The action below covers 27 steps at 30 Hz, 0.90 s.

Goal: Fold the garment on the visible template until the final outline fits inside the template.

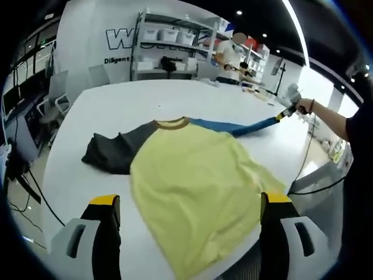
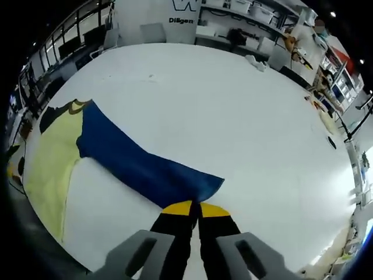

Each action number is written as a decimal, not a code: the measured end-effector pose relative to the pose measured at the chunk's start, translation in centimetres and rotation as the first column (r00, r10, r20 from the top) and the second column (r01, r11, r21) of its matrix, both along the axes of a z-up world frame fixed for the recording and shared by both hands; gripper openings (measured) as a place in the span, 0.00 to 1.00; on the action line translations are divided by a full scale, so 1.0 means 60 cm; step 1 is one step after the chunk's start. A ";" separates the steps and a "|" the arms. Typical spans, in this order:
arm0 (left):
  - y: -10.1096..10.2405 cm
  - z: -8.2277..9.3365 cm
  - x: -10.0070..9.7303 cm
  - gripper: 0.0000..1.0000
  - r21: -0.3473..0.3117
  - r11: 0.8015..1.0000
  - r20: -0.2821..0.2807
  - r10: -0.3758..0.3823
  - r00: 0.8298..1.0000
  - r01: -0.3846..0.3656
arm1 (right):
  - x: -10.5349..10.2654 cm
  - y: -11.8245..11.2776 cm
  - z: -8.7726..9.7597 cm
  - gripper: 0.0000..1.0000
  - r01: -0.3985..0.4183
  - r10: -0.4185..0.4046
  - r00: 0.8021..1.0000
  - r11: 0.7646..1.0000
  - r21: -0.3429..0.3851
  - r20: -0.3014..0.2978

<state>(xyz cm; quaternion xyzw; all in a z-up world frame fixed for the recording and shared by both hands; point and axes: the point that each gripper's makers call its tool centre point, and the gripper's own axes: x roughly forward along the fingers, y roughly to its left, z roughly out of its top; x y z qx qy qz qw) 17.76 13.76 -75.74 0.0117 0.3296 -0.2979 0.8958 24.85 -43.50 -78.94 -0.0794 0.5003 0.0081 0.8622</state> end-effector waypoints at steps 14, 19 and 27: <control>-0.002 0.006 -0.004 0.99 -0.013 1.000 0.002 -0.004 1.000 0.004 | 0.020 0.038 0.025 0.00 0.021 -0.022 1.000 0.998 0.053 0.010; -0.002 0.006 -0.006 0.99 -0.011 1.000 0.000 -0.004 1.000 0.004 | 0.043 0.092 0.052 0.00 -0.015 0.011 0.999 0.994 0.107 0.040; 0.000 0.010 -0.004 0.99 -0.016 1.000 0.004 0.002 1.000 -0.001 | 0.080 0.179 0.085 0.00 -0.096 0.085 0.994 0.982 0.160 0.075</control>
